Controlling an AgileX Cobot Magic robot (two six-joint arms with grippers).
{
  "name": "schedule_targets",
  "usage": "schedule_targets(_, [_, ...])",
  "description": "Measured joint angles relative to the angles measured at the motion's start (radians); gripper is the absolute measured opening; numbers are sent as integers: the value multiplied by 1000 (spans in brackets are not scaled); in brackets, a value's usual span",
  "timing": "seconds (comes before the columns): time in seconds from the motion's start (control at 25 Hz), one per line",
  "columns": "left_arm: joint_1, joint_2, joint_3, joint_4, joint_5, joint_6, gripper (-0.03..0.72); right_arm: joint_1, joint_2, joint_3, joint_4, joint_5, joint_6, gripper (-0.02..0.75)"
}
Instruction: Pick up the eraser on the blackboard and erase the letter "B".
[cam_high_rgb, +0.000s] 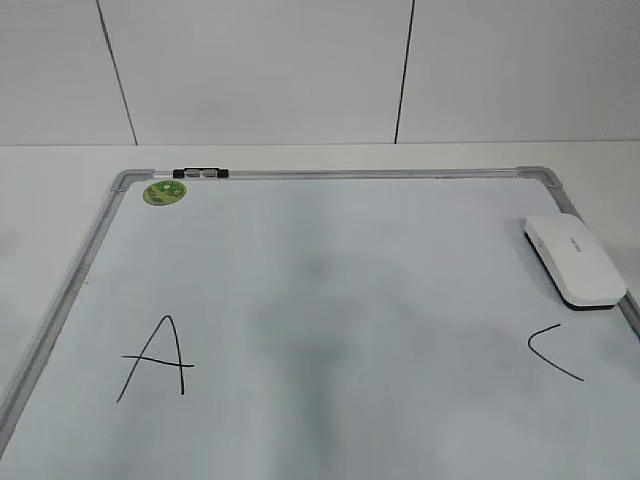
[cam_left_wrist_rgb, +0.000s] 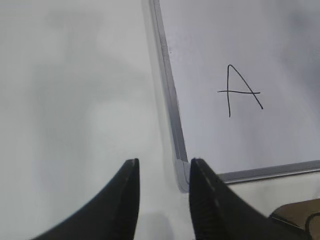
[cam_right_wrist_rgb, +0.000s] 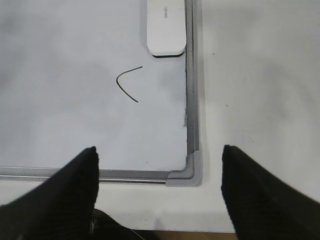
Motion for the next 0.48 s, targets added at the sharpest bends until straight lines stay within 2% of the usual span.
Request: schedule_targets(0.48, [0, -388, 222, 67, -42, 0, 253, 0, -197, 226, -5, -95, -37, 585])
